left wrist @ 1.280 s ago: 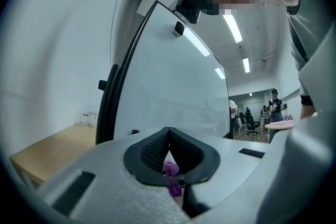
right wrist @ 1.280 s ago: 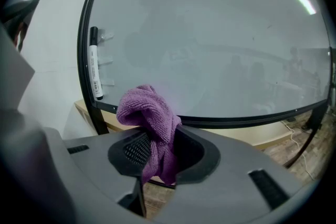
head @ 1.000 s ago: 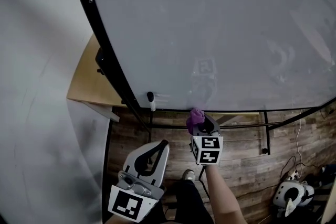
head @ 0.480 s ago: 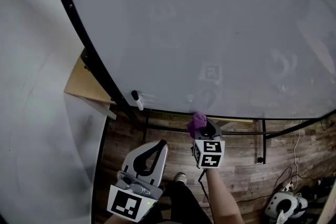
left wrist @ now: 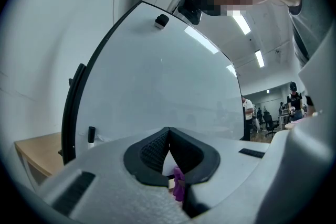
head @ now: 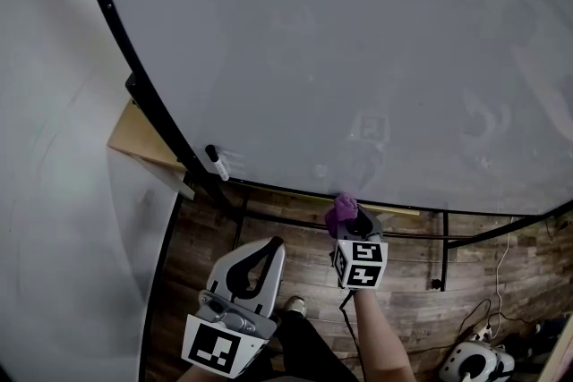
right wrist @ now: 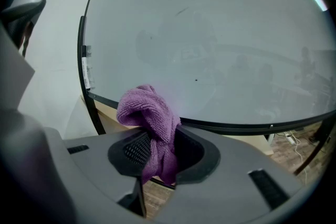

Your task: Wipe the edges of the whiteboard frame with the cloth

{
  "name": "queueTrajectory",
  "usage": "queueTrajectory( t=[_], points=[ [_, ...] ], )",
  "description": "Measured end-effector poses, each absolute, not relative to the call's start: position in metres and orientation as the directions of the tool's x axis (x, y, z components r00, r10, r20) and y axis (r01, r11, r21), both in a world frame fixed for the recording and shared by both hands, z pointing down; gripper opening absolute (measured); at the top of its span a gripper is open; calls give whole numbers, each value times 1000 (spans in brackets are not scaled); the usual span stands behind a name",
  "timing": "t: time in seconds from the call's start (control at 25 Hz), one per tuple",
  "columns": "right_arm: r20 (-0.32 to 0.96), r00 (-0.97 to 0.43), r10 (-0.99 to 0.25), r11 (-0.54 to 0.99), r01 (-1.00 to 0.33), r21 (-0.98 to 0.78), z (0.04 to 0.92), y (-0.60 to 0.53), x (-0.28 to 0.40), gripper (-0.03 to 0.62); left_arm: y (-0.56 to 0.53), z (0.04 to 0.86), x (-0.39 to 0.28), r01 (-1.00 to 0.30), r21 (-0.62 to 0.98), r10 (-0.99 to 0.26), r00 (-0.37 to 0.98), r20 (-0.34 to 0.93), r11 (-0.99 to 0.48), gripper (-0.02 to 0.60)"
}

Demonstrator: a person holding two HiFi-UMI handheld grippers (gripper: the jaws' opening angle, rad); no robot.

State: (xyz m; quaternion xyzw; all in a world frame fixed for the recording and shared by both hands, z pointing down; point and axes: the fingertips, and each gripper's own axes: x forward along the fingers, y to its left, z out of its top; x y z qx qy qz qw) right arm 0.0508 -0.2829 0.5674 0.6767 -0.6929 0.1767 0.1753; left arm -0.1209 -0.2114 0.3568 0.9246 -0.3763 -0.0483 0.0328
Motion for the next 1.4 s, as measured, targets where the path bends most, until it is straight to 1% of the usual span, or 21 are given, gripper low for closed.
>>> queueTrajectory(
  t=[0.4,0.84,1.24,1.4],
  points=[
    [481,33,-876,-42,-999,-7,564,-269,88,109,-197,350,-110,-693,86,-698,713,-68,-716,17],
    [497,76,-864,-95,-995,-13,563,-268,88,107,-201,347,-120,-655,93,-661,747,-67,-750,17],
    [516,146,-844,-183,-983,-20,562,-266,90,107,-213,343,-129,-575,104,-583,808,-81,-812,17],
    [517,164,-840,-208,-978,-28,563,-268,89,107,-221,344,-133,-562,107,-571,817,-84,-820,17]
  ],
)
